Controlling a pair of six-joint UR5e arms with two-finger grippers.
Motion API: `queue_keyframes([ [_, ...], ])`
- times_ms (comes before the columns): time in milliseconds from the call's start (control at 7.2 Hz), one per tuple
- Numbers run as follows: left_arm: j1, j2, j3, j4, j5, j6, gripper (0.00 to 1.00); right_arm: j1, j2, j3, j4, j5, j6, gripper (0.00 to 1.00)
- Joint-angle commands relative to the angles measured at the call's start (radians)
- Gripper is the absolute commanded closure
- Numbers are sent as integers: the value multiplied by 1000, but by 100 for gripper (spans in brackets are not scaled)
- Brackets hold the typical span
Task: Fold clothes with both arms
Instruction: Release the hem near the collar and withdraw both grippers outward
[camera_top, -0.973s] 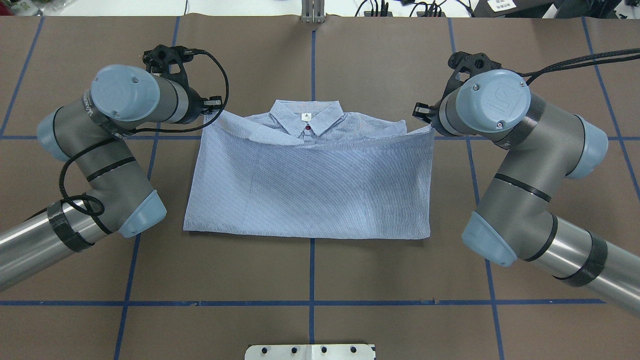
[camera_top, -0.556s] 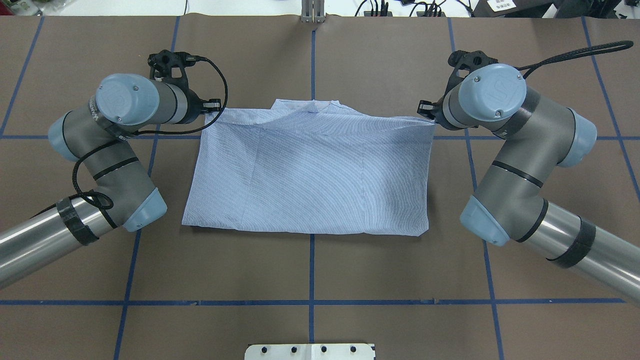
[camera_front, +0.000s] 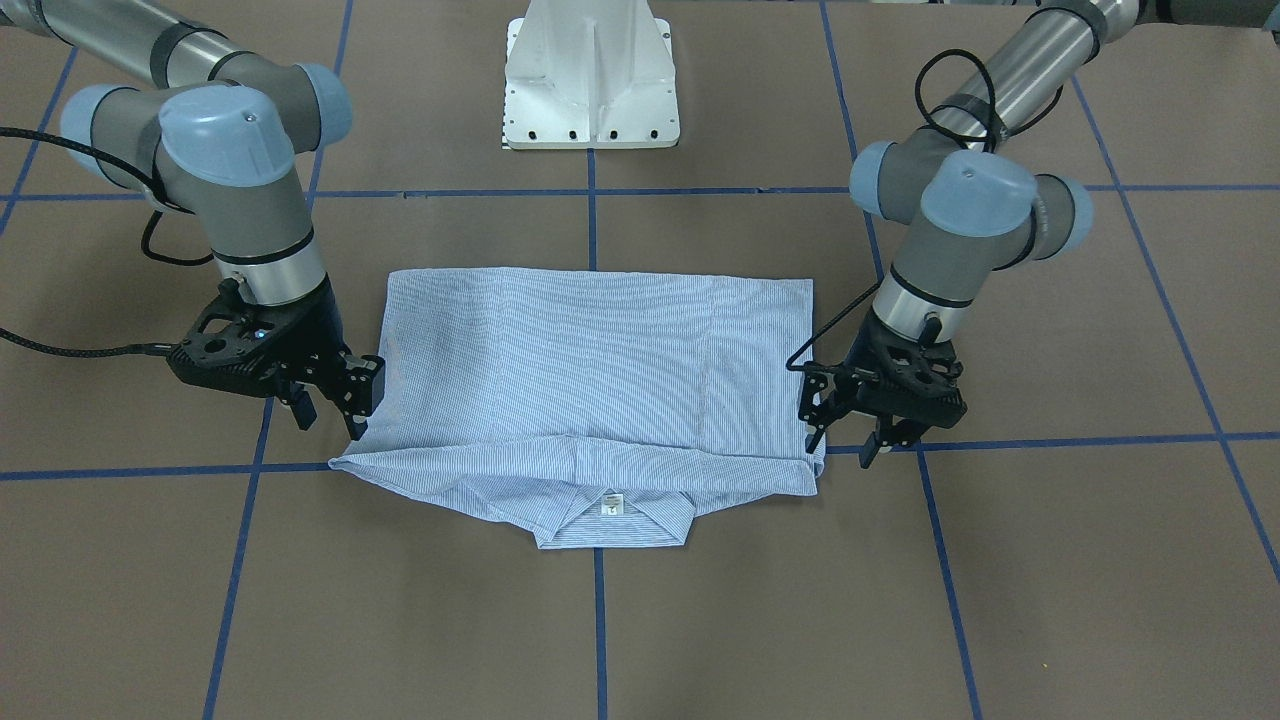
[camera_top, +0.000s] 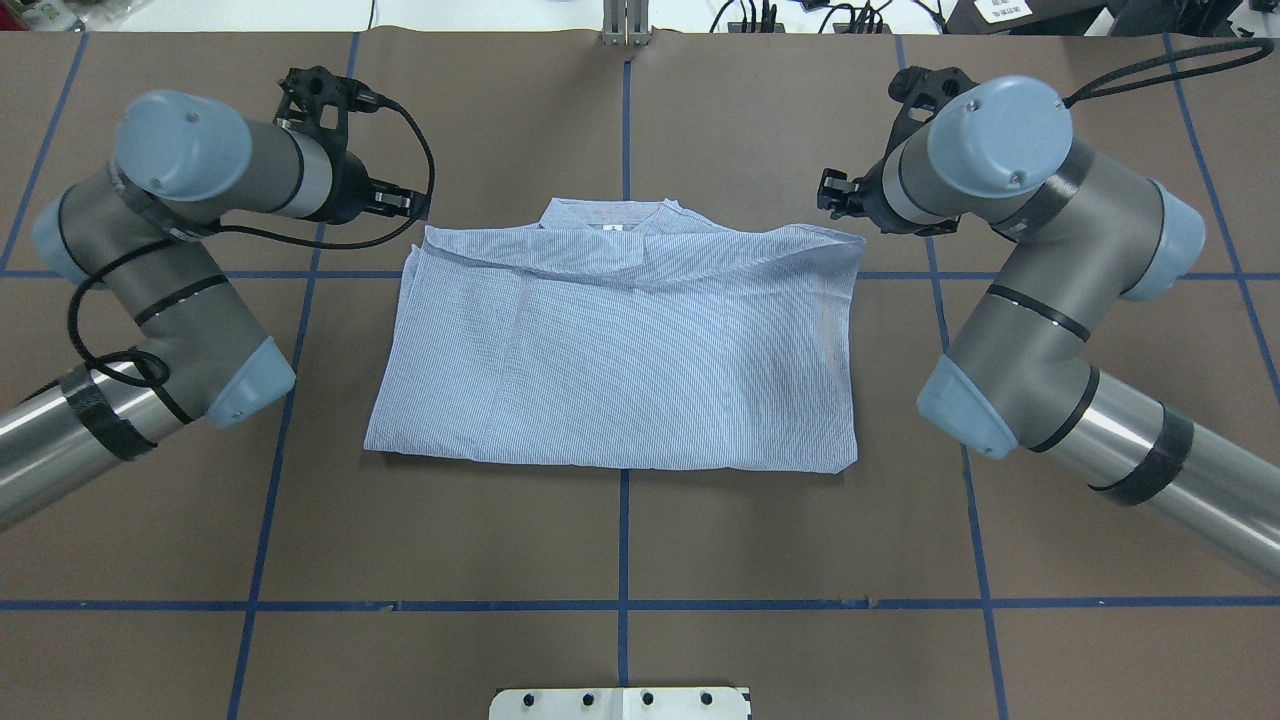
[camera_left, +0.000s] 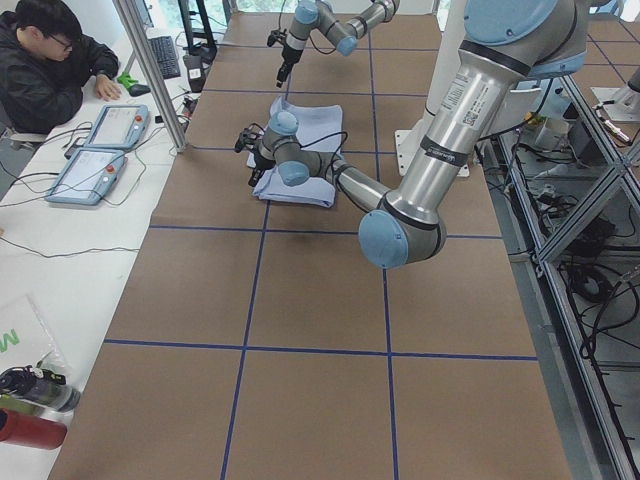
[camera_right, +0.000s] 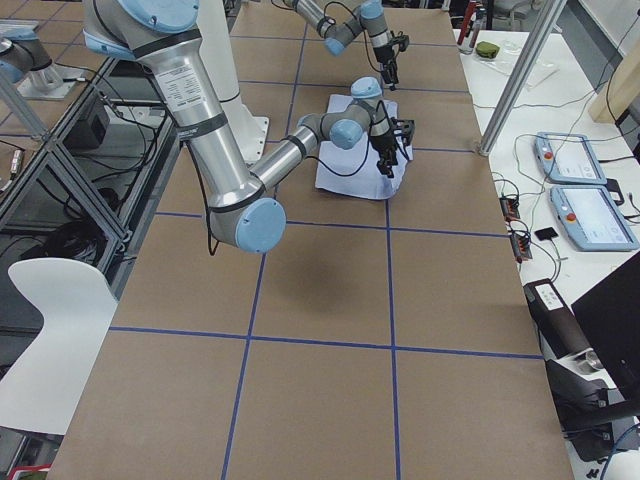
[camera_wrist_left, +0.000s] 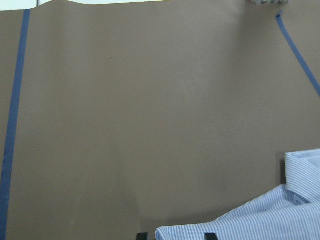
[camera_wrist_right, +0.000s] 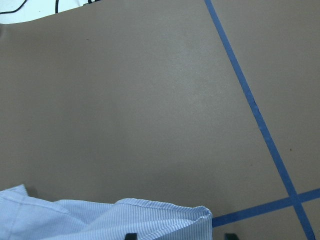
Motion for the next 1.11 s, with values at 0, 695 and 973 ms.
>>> queue_keyframes([
  [0,-59,49,-138,-3,-77,142,0,57,-34,119,-54,84,-55,0],
  [695,167,358,-296,-174,75,-58,0,58,-36,141,-79,78,-66,0],
  [973,279,366,-260,-200,143,-166,0,57,-37,141,-79,72,-64,0],
])
